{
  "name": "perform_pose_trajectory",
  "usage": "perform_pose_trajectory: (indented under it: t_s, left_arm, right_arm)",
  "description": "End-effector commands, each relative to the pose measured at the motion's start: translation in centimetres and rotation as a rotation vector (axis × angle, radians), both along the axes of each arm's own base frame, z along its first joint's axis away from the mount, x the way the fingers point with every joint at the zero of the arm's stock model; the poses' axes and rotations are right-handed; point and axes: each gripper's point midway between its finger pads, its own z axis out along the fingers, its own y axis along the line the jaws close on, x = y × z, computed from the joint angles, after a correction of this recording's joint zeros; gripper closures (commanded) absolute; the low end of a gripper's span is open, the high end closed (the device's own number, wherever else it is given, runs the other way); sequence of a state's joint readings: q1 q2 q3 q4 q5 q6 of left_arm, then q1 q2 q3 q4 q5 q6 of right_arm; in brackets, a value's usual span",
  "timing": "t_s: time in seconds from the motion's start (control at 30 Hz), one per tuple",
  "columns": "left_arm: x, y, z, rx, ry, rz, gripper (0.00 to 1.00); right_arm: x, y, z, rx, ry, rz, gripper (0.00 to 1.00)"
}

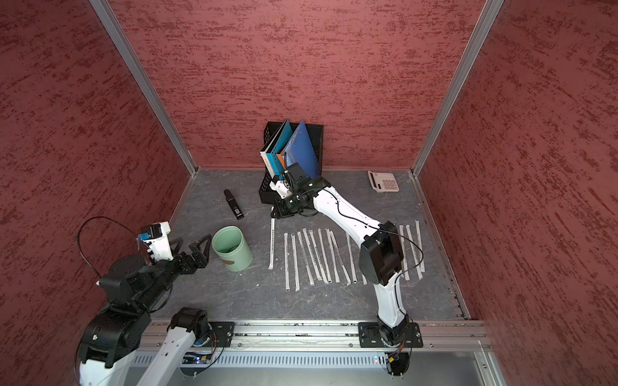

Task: Take the straws out of the storage container
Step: Place the straw at the center of the board.

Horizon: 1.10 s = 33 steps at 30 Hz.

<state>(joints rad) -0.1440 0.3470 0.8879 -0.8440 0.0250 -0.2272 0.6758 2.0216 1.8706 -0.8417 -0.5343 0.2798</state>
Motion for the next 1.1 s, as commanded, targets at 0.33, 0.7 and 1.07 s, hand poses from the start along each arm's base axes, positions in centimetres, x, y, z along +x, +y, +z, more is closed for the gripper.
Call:
perform_pose_trajectory:
  t_s: [0.33,0.7,1.07]
  left_arm:
    - [0.4,0.0,0.2,0.01,-0.01,0.001,0.0]
    - [0.4,0.0,0.2,0.011,-0.009,-0.004,0.0]
    - [0.4,0.0,0.2,0.011,-0.01,-0.002,0.0]
  right_arm:
    - [-0.6,1.6,-6.0,0.049,0.167,0.016,0.96]
    - [-1.9,1.6,-8.9,0.028,0.274,0.044,0.94]
    - [-1.6,1.4,-11.0,-0.024,0.302,0.04,0.91]
